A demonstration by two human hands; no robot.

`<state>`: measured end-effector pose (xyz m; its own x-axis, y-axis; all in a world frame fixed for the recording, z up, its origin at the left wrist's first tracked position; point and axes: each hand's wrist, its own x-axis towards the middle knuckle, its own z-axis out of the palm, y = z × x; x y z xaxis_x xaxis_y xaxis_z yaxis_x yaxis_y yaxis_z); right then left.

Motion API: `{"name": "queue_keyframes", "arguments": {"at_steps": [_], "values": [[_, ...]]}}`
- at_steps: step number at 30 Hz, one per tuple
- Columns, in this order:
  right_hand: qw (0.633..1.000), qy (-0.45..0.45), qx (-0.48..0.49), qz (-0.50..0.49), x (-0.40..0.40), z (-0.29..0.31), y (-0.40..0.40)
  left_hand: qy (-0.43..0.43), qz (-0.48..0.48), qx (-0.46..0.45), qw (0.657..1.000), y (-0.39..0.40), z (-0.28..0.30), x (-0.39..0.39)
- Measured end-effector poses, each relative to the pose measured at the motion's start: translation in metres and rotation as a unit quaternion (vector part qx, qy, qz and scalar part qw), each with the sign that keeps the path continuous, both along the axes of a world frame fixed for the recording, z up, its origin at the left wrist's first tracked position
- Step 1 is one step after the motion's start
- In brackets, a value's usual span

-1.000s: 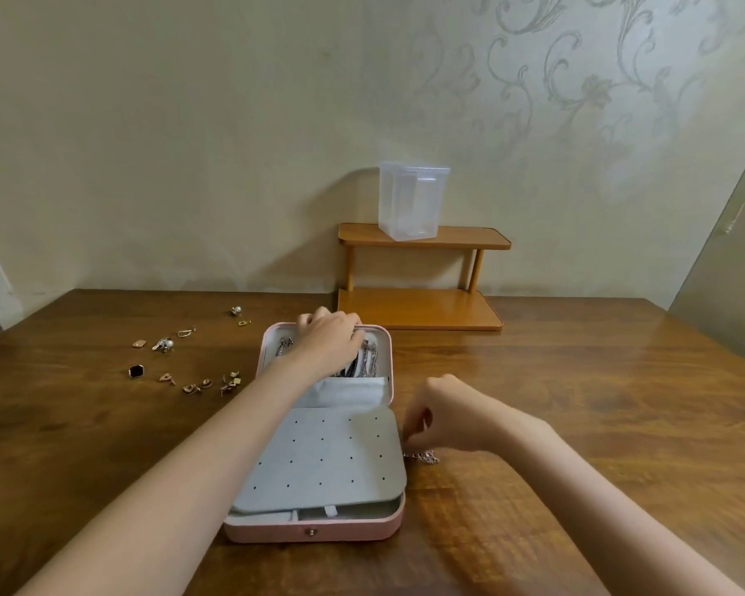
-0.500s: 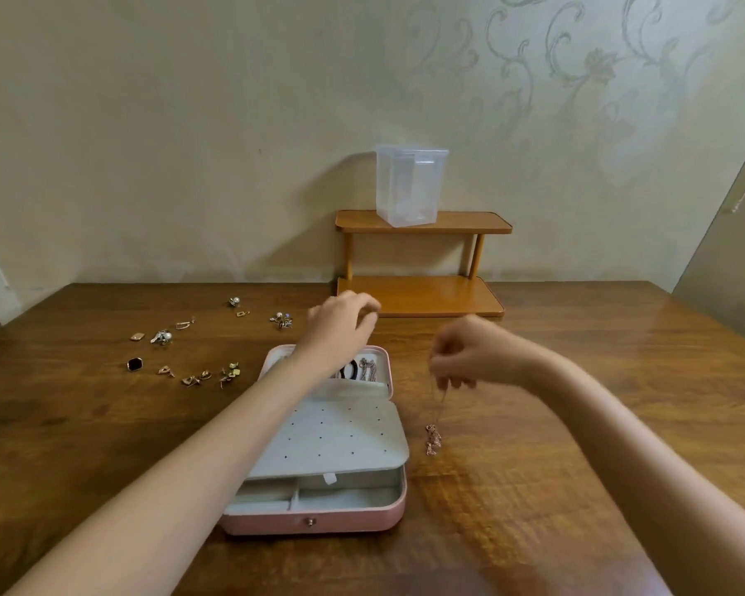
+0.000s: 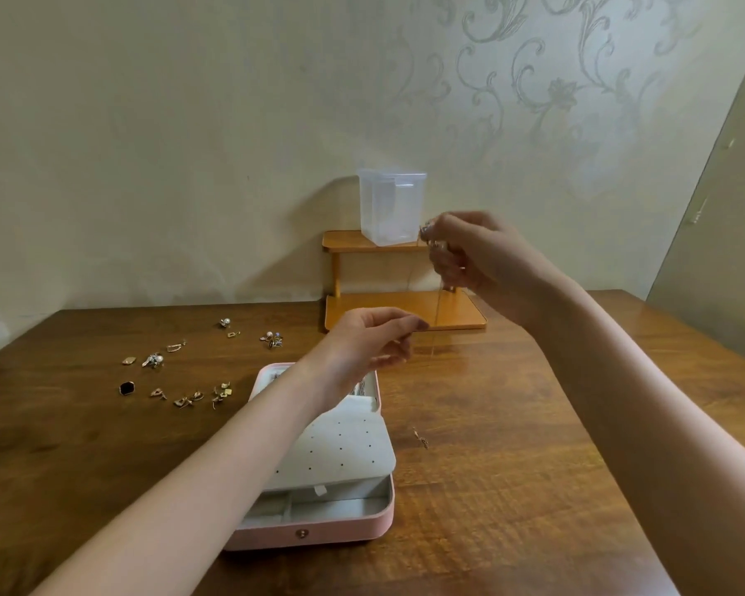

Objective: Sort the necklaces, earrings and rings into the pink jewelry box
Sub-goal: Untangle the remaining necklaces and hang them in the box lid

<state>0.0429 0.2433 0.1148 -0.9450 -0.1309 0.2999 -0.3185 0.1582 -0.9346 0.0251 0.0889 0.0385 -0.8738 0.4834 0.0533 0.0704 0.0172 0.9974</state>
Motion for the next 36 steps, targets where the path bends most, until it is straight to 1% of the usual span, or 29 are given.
{"name": "queue_keyframes", "arguments": {"at_steps": [3,6,7,11,13,16,18,21,23,24,25,26,27,28,29,30,32,34,35,36], "values": [[0.996,0.016,-0.077,-0.038,-0.002,0.013,-0.003,-0.066,0.011,0.036,0.997,-0.008,-0.008,-0.001],[0.989,0.02,-0.121,-0.084,-0.004,0.023,-0.004,-0.134,0.038,0.097,0.985,-0.017,-0.016,-0.005],[0.986,0.021,-0.134,-0.097,-0.004,0.026,-0.005,-0.144,0.047,0.103,0.983,-0.02,-0.018,-0.007],[0.981,0.035,-0.137,-0.136,-0.004,0.034,-0.004,-0.124,0.065,0.029,0.99,-0.031,-0.022,-0.014],[0.971,0.061,-0.151,-0.174,-0.005,0.038,-0.001,-0.13,0.075,0.031,0.988,-0.04,-0.021,-0.018],[0.958,0.073,-0.135,-0.242,-0.008,0.033,0.004,-0.188,0.105,0.118,0.969,-0.059,-0.014,-0.027],[0.964,0.039,-0.101,-0.243,-0.012,0.02,0.008,-0.221,0.142,0.205,0.943,-0.072,-0.005,-0.033],[0.983,-0.068,-0.038,-0.165,-0.015,-0.004,0.015,-0.207,0.198,0.341,0.895,-0.092,0.018,-0.043],[0.987,-0.128,0.03,-0.088,-0.015,-0.02,0.021,-0.171,0.229,0.389,0.876,-0.105,0.038,-0.049],[0.985,-0.145,0.08,-0.048,-0.014,-0.028,0.021,-0.146,0.244,0.384,0.879,-0.11,0.049,-0.052],[0.978,-0.155,0.139,-0.01,-0.013,-0.035,0.019,-0.108,0.263,0.351,0.892,-0.114,0.06,-0.053],[0.967,-0.16,0.199,0.023,-0.012,-0.04,0.015,-0.057,0.283,0.288,0.913,-0.115,0.069,-0.054],[0.953,-0.161,0.252,0.05,-0.012,-0.046,0.01,0.006,0.296,0.202,0.933,-0.113,0.078,-0.054],[0.94,-0.162,0.293,0.073,-0.013,-0.05,0.003,0.071,0.296,0.112,0.946,-0.11,0.085,-0.052],[0.927,-0.158,0.327,0.093,-0.014,-0.056,-0.004,0.131,0.282,0.044,0.949,-0.105,0.093,-0.049],[0.915,-0.15,0.36,0.109,-0.015,-0.061,-0.013,0.176,0.263,0.002,0.949,-0.099,0.1,-0.045],[0.889,-0.128,0.421,0.124,-0.018,-0.071,-0.03,0.226,0.228,-0.031,0.947,-0.085,0.111,-0.035],[0.871,-0.116,0.458,0.136,-0.021,-0.077,-0.039,0.26,0.201,-0.066,0.942,-0.072,0.116,-0.027],[0.868,-0.111,0.465,0.139,-0.022,-0.077,-0.04,0.277,0.186,-0.089,0.939,-0.067,0.117,-0.023],[0.872,-0.098,0.461,0.133,-0.022,-0.072,-0.038,0.292,0.172,-0.112,0.934,-0.064,0.118,-0.019]]}}
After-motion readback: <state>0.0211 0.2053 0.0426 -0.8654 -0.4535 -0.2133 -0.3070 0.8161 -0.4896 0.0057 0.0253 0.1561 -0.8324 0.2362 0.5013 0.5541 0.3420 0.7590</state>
